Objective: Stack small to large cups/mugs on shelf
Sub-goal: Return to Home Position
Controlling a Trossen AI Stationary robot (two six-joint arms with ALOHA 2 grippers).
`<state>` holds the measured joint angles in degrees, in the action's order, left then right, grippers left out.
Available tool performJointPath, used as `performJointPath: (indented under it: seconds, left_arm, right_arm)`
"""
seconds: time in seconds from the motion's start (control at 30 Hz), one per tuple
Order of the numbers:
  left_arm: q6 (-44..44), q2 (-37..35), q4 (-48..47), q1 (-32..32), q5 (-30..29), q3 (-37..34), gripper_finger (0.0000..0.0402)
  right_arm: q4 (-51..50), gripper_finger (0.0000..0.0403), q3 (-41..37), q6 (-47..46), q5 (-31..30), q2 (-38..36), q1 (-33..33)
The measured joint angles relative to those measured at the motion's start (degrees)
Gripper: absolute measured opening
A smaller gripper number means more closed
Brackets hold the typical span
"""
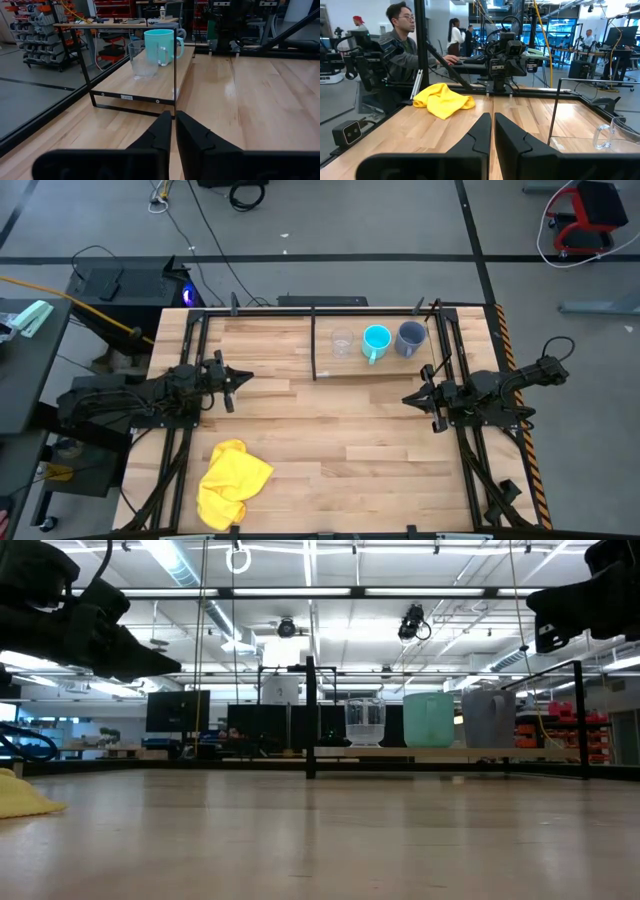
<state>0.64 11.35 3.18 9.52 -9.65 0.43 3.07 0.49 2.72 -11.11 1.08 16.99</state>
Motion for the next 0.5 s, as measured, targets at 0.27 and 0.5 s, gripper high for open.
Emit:
performJointPath:
  seconds: [0.27, 0.5]
  left_arm:
    - [-0.01, 0.00, 0.00, 0.02, 0.00, 0.00, 0.0026]
    - [0.00, -0.01, 0.00, 0.01, 0.00, 0.00, 0.0036]
  right_arm:
    - [0.00, 0.0029, 0.00, 0.00, 0.00, 0.00, 0.00]
    - [0.00, 0.0029, 0.00, 0.00, 0.00, 0.00, 0.01]
